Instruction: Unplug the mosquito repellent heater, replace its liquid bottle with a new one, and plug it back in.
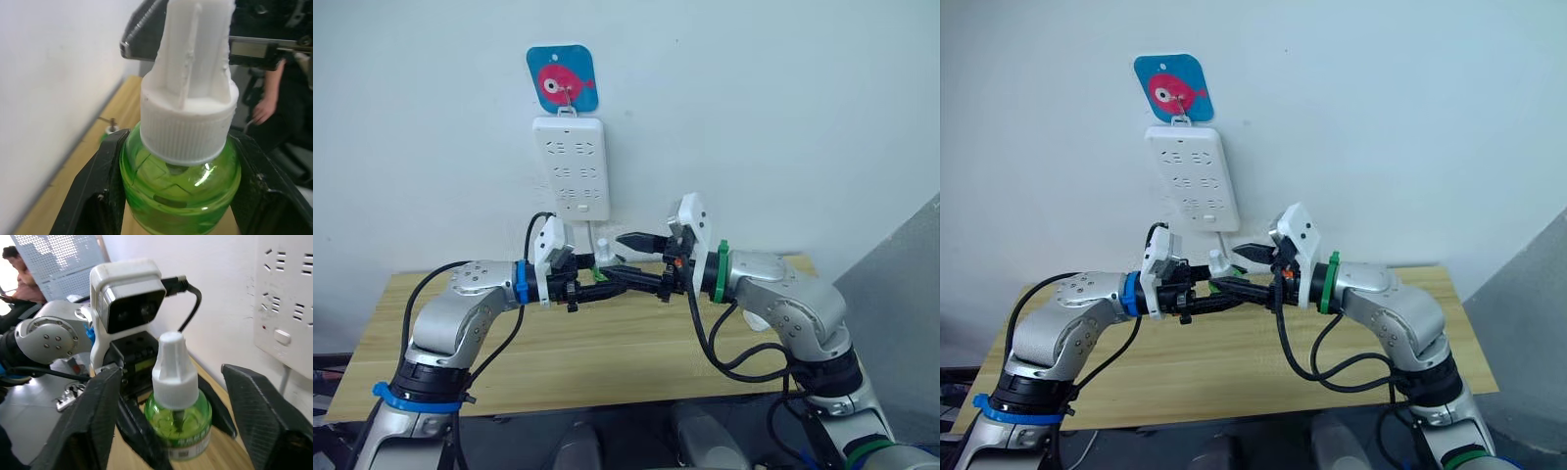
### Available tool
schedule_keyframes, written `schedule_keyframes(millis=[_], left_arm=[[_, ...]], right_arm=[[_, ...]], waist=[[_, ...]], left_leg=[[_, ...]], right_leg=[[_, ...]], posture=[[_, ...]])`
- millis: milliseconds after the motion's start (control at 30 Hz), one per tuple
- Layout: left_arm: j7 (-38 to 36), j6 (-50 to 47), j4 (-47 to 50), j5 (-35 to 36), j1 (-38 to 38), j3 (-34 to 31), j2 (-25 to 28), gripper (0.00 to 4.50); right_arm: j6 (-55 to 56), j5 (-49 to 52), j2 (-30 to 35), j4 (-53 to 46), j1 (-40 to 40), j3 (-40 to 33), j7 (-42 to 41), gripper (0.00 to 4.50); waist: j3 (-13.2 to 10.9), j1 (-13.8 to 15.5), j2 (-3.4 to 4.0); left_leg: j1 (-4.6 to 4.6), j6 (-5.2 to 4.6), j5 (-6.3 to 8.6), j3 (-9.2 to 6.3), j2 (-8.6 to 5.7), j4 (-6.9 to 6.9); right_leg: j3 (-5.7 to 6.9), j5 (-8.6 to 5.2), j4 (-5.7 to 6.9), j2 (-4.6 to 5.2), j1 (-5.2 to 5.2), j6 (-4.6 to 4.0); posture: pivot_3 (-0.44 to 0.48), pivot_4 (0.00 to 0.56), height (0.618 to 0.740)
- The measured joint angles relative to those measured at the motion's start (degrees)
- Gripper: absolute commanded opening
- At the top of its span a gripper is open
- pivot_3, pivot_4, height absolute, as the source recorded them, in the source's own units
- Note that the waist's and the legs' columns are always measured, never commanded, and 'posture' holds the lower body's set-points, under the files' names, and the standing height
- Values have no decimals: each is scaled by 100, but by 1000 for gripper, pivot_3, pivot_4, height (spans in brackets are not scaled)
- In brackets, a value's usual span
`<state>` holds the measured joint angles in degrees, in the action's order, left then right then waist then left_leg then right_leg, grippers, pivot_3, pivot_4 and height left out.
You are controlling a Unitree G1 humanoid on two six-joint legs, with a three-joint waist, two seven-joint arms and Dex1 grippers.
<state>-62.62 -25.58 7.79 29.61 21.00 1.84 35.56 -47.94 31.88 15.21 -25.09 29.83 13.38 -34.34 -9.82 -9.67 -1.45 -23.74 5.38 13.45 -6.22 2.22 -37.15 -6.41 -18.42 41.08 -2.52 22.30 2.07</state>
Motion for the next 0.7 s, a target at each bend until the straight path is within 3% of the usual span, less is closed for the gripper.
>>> schedule_keyframes(millis=[367, 467, 600, 700], left_arm=[[-59, 626, -164, -425, 107, 158, -101, 2293], [-81, 710, -163, -471, 106, 188, -101, 2293], [-54, 690, -169, -471, 106, 188, -104, 2293], [-78, 683, -167, -459, 106, 188, -103, 2293]], right_arm=[[488, -844, -394, 105, -70, 576, 615, 3185], [611, -925, -525, 244, -67, 594, 646, 2592], [725, -1024, -533, 302, -60, 609, 563, 1133], [764, -1038, -504, 316, -59, 599, 444, 1118]], waist=[[29, -18, 2], [32, -22, 2], [38, -22, 1], [44, -21, 2]], left_leg=[[1, -1, -4, 1, -3, 0], [2, -1, -6, 0, -3, 0], [2, -2, -7, -1, -3, 0], [2, -2, -7, -2, -3, 1]], right_leg=[[-3, 1, 2, 0, -1, -2], [-2, 2, 4, 0, -1, -3], [-1, 2, 4, 0, -1, -3], [0, 2, 4, 0, -1, -3]], posture=[[-156, 87, 740], [-156, 87, 740], [-151, 85, 740], [-153, 81, 740]])
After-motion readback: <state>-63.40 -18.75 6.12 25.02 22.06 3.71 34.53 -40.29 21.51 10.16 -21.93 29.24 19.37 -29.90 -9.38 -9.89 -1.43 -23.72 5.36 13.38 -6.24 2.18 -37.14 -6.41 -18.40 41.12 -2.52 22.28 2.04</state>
